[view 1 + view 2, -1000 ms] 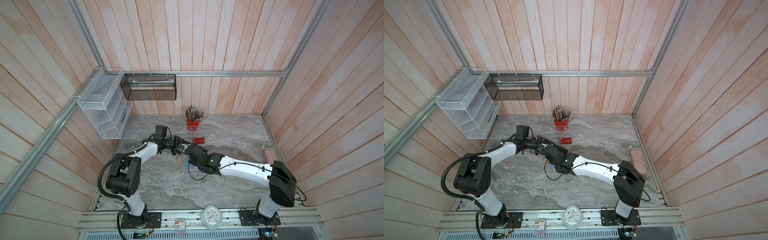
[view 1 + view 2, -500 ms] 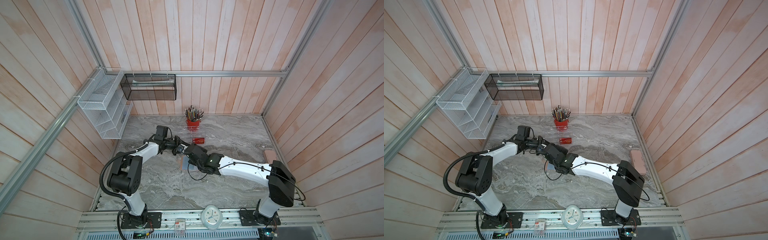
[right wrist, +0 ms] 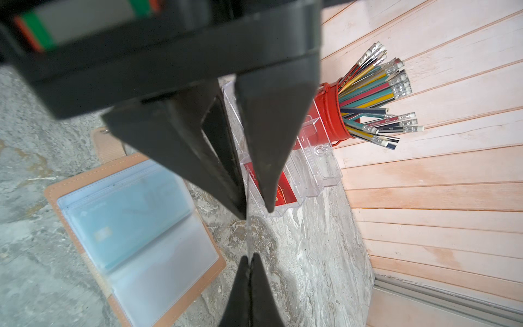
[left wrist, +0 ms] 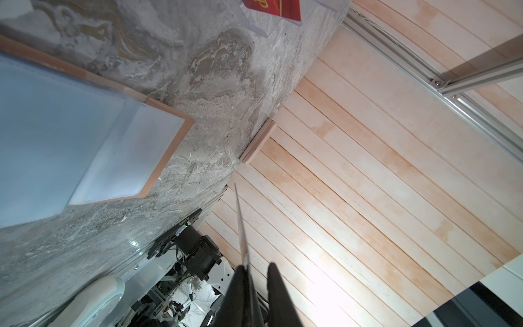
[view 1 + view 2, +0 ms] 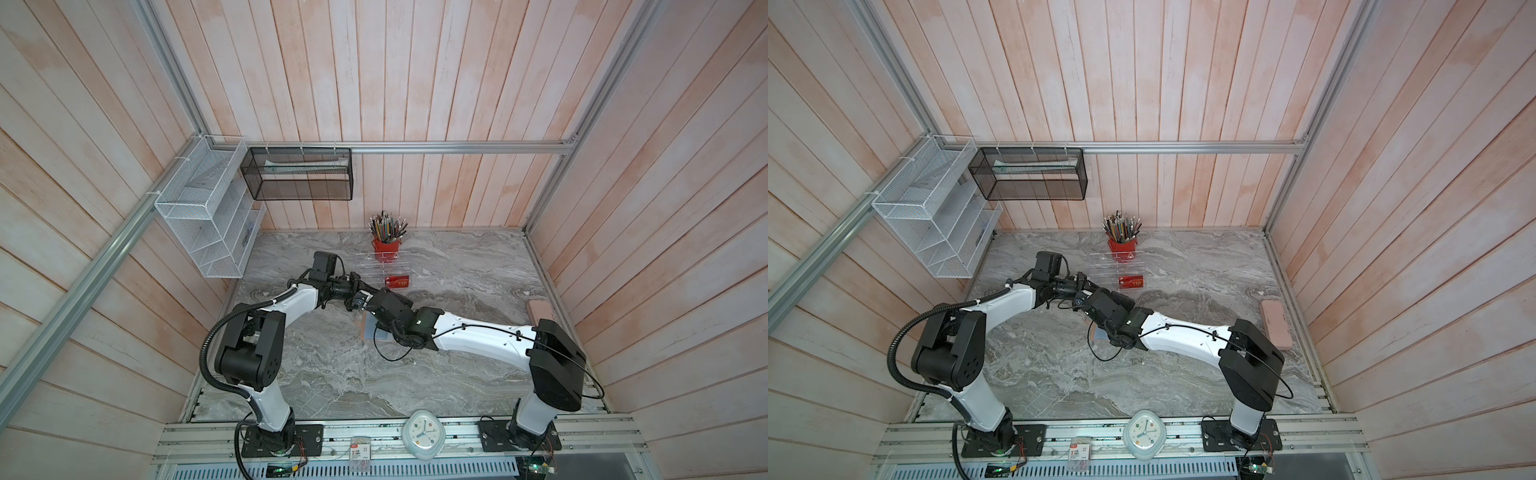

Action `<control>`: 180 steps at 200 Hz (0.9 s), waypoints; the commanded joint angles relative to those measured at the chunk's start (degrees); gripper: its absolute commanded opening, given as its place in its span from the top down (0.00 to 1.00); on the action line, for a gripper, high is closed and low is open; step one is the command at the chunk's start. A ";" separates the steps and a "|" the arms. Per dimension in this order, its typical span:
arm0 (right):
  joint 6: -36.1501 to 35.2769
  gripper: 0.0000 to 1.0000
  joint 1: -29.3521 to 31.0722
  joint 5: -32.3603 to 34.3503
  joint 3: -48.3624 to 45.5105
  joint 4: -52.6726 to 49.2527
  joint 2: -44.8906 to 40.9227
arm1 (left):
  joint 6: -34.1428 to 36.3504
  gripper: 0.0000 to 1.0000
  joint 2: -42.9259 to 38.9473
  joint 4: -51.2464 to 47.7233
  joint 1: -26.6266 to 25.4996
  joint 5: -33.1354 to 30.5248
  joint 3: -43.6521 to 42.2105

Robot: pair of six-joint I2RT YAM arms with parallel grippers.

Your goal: Take the credit cards out of the card holder

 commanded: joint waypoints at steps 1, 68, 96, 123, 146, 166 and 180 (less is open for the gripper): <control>0.54 1.00 0.26 0.22 0.08 0.64 -0.48 | 1.00 0.92 1.20 -0.33 -0.08 -0.16 1.12; 0.90 1.00 0.18 0.29 0.17 0.54 -0.61 | 1.88 1.00 1.51 -1.03 -0.14 -0.34 1.37; 2.15 1.00 -0.26 -0.36 0.32 0.11 -1.40 | 2.04 1.00 1.54 -0.85 -0.08 -0.30 1.02; 3.72 0.96 -0.81 -1.59 0.52 -0.88 -2.70 | 1.88 1.00 1.61 -0.52 -0.06 -0.86 0.70; 4.60 0.84 -1.04 -2.06 -0.22 -0.63 -4.18 | 0.13 1.00 1.56 1.73 -0.04 -1.30 0.34; 5.14 0.77 -1.42 -2.23 -0.83 -0.52 -5.21 | -1.06 1.00 1.82 3.03 -0.05 -1.58 0.32; 5.76 0.74 -1.70 -2.69 -1.05 -0.61 -6.17 | -1.93 1.00 2.07 4.08 -0.05 -1.65 0.22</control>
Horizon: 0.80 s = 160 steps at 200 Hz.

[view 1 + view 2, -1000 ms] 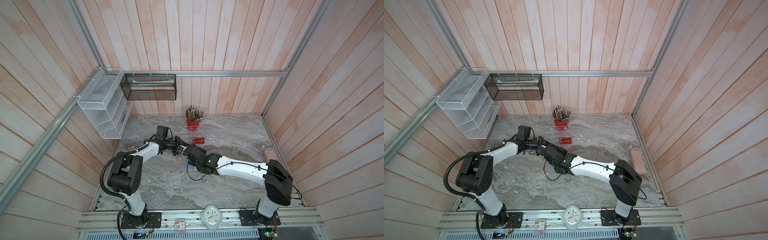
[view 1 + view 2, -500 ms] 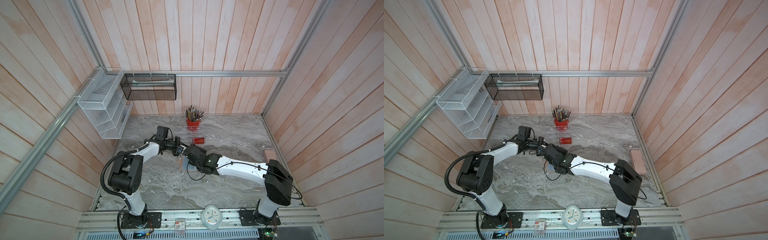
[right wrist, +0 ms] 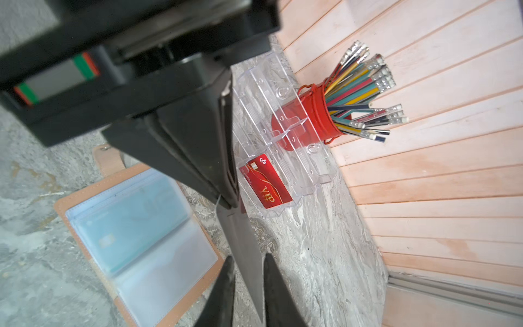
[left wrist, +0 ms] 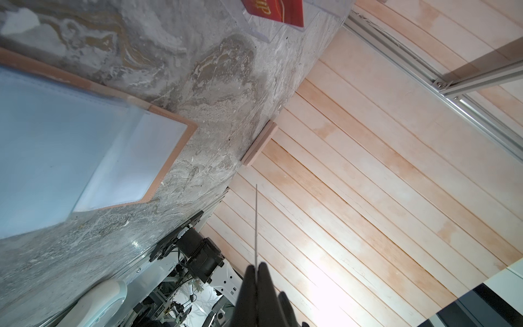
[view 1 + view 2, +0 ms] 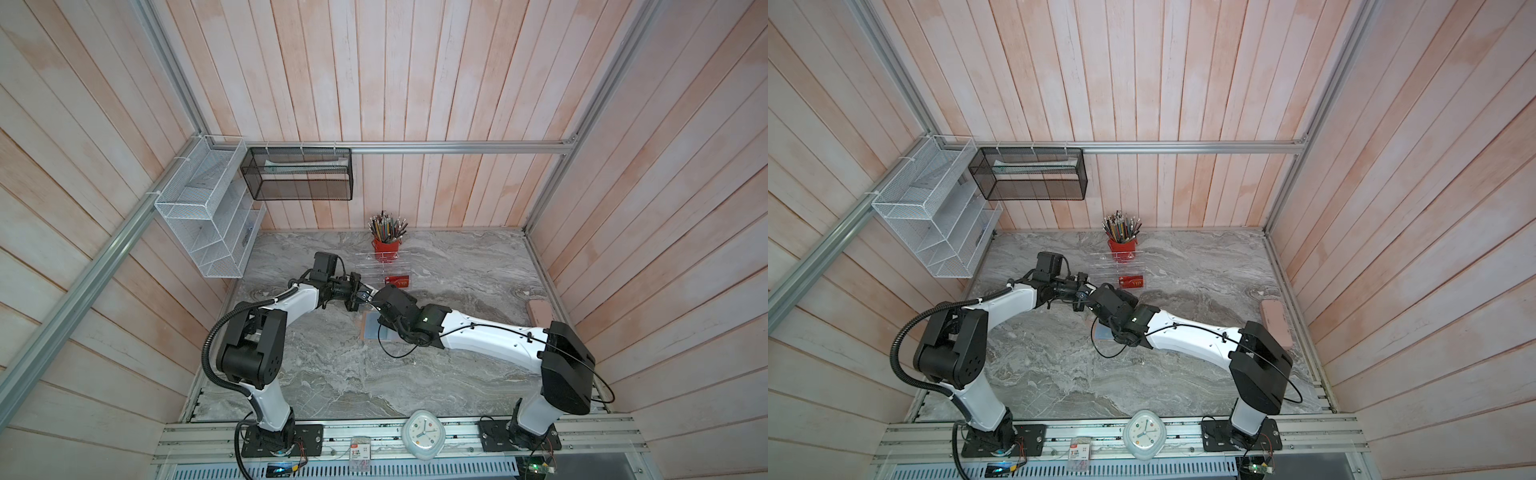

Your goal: Take the credit cards out of the card holder

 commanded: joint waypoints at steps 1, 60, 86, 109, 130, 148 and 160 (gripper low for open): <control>2.03 0.73 -0.67 -1.07 -0.90 -0.31 -2.75 | -1.78 1.00 1.22 2.96 0.00 -1.14 0.18; 14.95 0.35 -3.50 -5.12 0.26 -3.12 -10.37 | -16.65 1.00 0.18 20.98 1.22 -4.23 -5.09; 27.02 0.12 -6.25 -5.38 3.30 -7.25 -12.22 | -22.08 1.00 0.06 27.11 1.41 -6.91 -5.31; 39.63 0.02 -9.92 -11.91 11.10 -15.60 -10.74 | -25.11 1.00 0.18 29.58 1.53 -8.74 -4.65; 54.76 0.02 -15.42 -22.42 18.26 -23.30 -7.44 | -26.47 1.00 -0.04 29.54 1.63 -10.50 -4.51; 63.55 0.02 -17.42 -34.98 16.37 -17.93 -7.61 | -27.03 1.00 -0.62 29.54 1.68 -12.30 -4.56; 68.35 0.02 -17.10 -36.88 14.46 -13.90 -8.22 | -27.94 1.00 -0.16 31.04 1.69 -12.42 -4.34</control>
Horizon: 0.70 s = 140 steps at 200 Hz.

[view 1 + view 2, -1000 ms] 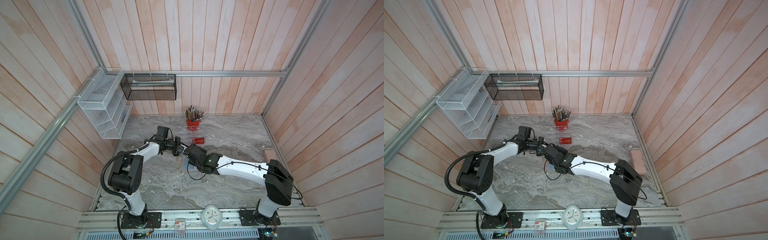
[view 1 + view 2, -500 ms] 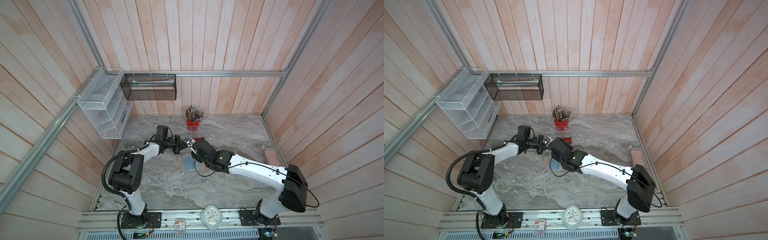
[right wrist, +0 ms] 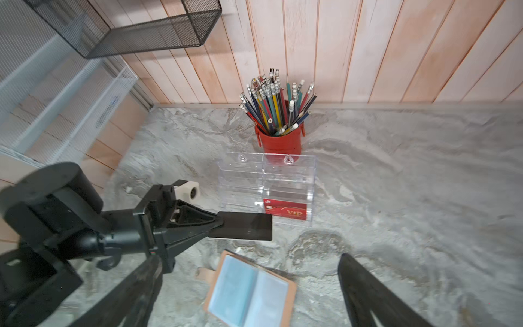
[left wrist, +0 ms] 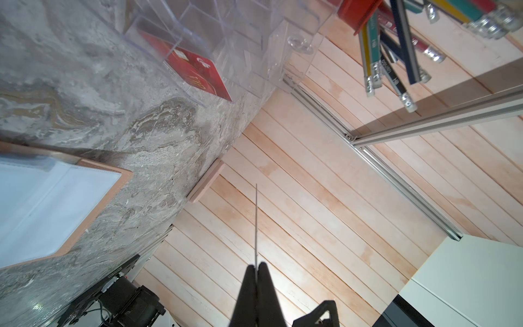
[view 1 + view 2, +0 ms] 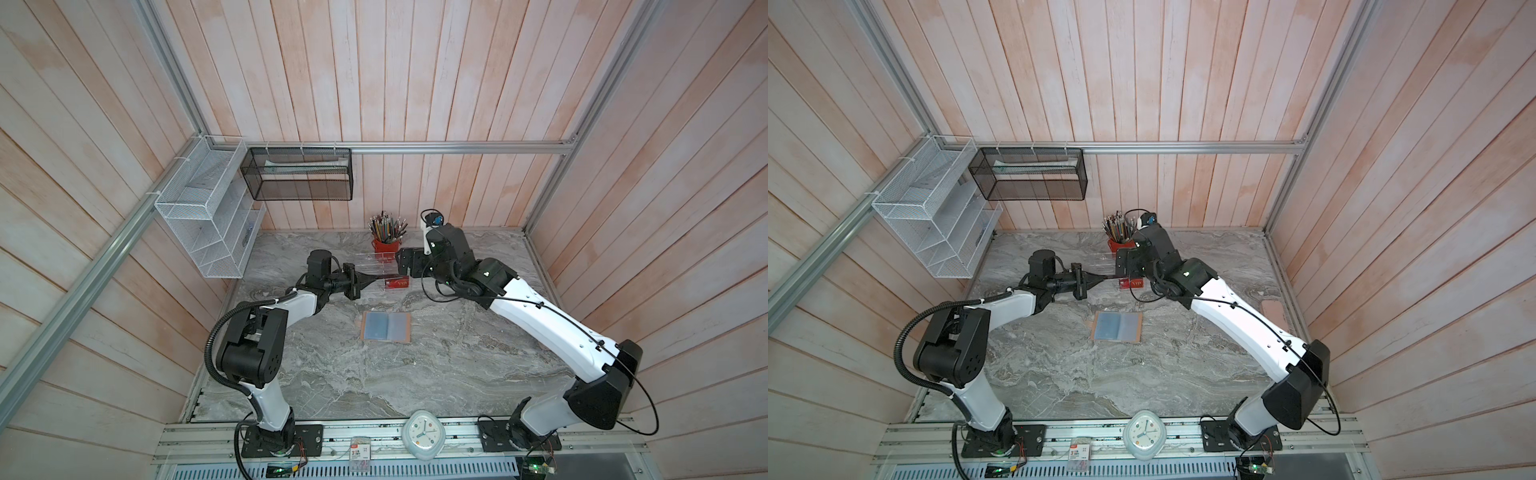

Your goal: Take the credit cards out of the card holder

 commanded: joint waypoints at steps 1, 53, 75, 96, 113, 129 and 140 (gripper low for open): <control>17.64 0.02 0.09 -14.21 -2.91 1.21 0.56 | -2.98 1.00 -0.43 3.76 0.37 -2.60 0.73; 14.99 0.02 -0.60 -10.38 3.50 -5.35 7.90 | -2.58 1.00 -0.96 2.39 0.31 -2.60 1.90; 18.78 0.04 -1.29 -13.11 0.36 -1.99 8.13 | -2.86 1.00 -1.55 3.63 0.18 -3.66 0.88; 24.31 0.11 -1.29 -15.01 -2.94 3.12 8.17 | -3.88 1.00 -1.55 5.75 -0.30 -4.77 -0.12; 27.60 0.15 -1.32 -14.15 -3.38 5.08 8.75 | -4.08 1.00 -1.45 6.69 -0.80 -5.28 -0.38; 32.21 0.17 -1.29 -14.22 -4.73 8.44 8.90 | -3.95 1.00 -1.80 7.11 -1.12 -6.46 -0.97; 35.86 0.17 -1.25 -14.12 -6.11 11.43 8.77 | -4.06 1.00 -1.95 7.46 -1.36 -7.15 -1.50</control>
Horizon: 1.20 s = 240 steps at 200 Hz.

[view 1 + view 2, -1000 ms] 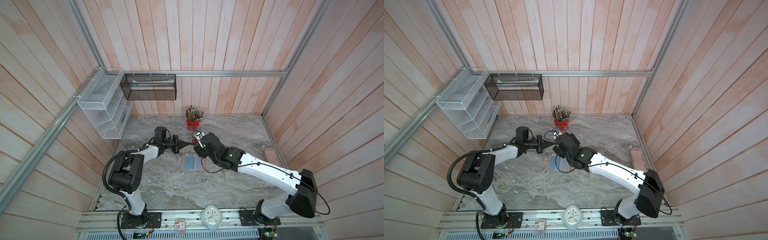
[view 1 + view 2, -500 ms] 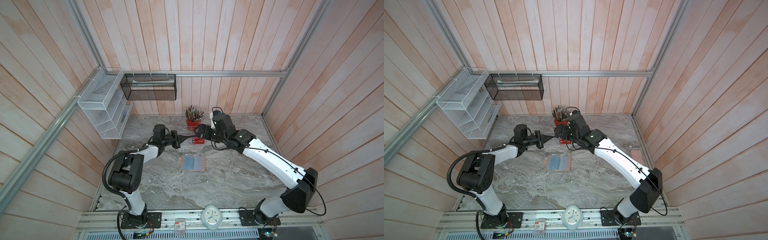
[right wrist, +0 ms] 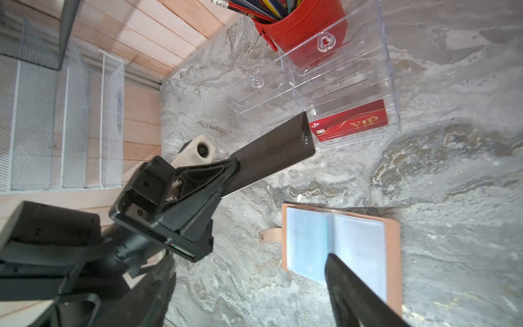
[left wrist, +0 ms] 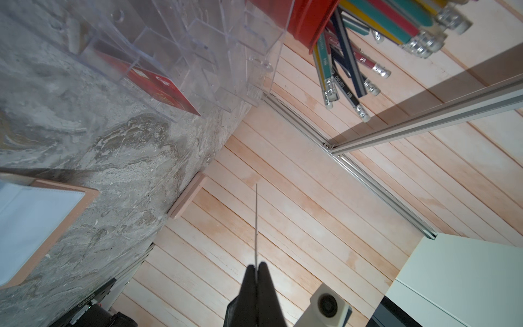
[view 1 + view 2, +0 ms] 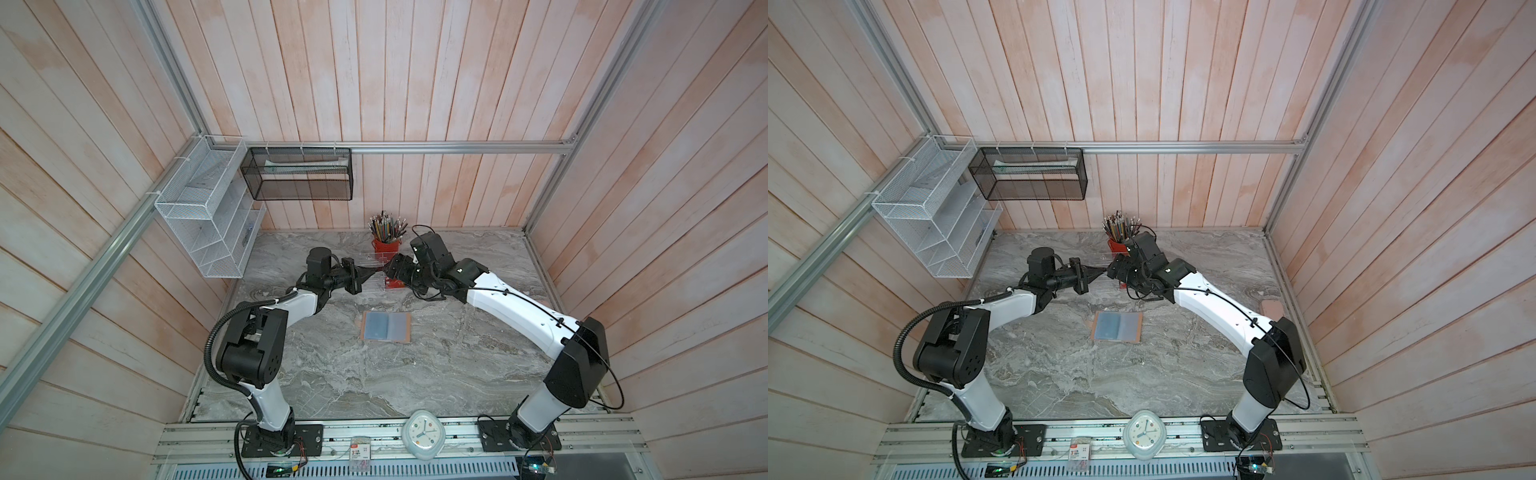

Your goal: Take the credit cards out of the card holder

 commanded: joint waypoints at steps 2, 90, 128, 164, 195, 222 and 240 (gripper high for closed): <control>9.91 0.17 -0.06 -0.30 -2.41 7.46 0.49 | -0.86 1.00 -1.55 2.74 -0.72 -2.48 -1.72; 24.82 0.38 -1.12 0.46 -4.83 14.83 5.13 | -1.92 1.00 -2.54 7.04 -1.04 -3.06 -4.80; 26.46 0.45 -1.79 0.44 -5.89 16.05 5.72 | -2.14 1.00 -2.94 7.91 -1.01 -3.23 -5.54; 26.70 0.51 -2.10 0.26 -5.77 17.15 6.83 | -2.14 1.00 -2.85 8.41 -1.15 -3.30 -6.08; 26.97 0.58 -2.50 0.42 -5.12 17.38 8.06 | -2.03 1.00 -2.94 8.80 -1.27 -3.58 -6.68; 26.98 0.65 -2.72 0.32 -4.51 18.04 9.03 | -2.06 1.00 -2.81 9.07 -1.36 -3.71 -7.02; 26.99 0.70 -2.70 0.07 -4.04 18.11 9.73 | -2.06 1.00 -2.64 9.24 -1.53 -3.80 -7.16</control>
